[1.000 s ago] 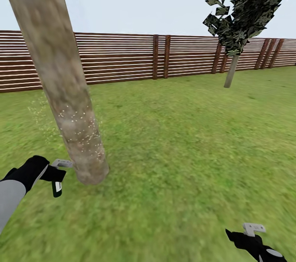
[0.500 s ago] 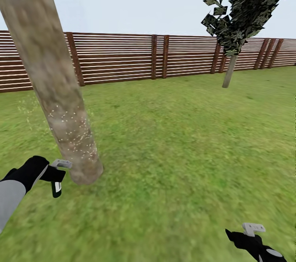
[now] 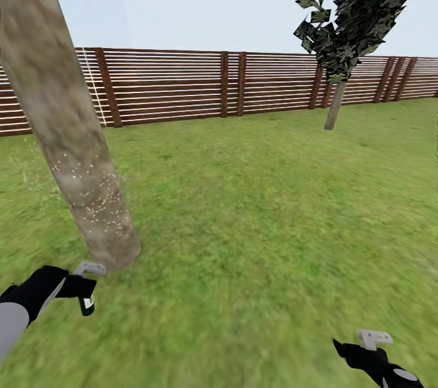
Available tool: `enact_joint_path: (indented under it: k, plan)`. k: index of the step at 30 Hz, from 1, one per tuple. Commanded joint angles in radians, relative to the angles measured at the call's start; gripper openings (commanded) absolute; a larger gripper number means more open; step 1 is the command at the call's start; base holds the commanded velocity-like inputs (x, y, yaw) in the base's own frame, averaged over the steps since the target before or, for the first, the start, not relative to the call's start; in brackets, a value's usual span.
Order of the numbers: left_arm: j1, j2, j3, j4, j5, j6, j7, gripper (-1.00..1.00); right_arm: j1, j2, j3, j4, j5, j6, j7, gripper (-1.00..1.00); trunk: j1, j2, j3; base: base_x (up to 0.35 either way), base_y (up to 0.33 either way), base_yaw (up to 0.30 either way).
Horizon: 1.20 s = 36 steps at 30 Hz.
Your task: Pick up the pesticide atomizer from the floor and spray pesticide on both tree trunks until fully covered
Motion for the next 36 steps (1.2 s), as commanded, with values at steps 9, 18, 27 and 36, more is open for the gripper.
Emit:
enact_joint_path:
  k: [9,18,27,36]
  plan:
    - [0.049,-0.003,0.027,-0.012,0.033,-0.115,-0.018,-1.00,-0.001,0.001,-0.008,0.005,0.010,-0.024,0.006,1.00,-0.001,0.000,-0.001,-0.328,-0.024,0.000]
    - [0.050,-0.011,0.029,-0.016,0.089,-0.117,-0.019,-1.00,-0.002,0.023,0.021,0.004,0.005,-0.022,0.018,1.00,-0.001,0.000,-0.001,-0.342,0.000,0.000]
    - [0.082,-0.034,-0.001,-0.004,0.039,-0.262,-0.028,-1.00,-0.061,0.286,0.663,-0.408,-0.001,0.102,0.388,1.00,-0.001,0.000,-0.001,-0.208,0.000,0.000]
    - [0.114,-0.042,-0.177,-0.082,-0.267,-0.470,-0.317,-1.00,-0.074,0.331,0.814,-0.634,-0.005,0.204,0.485,1.00,-0.001,0.000,-0.001,-0.001,0.000,0.000]
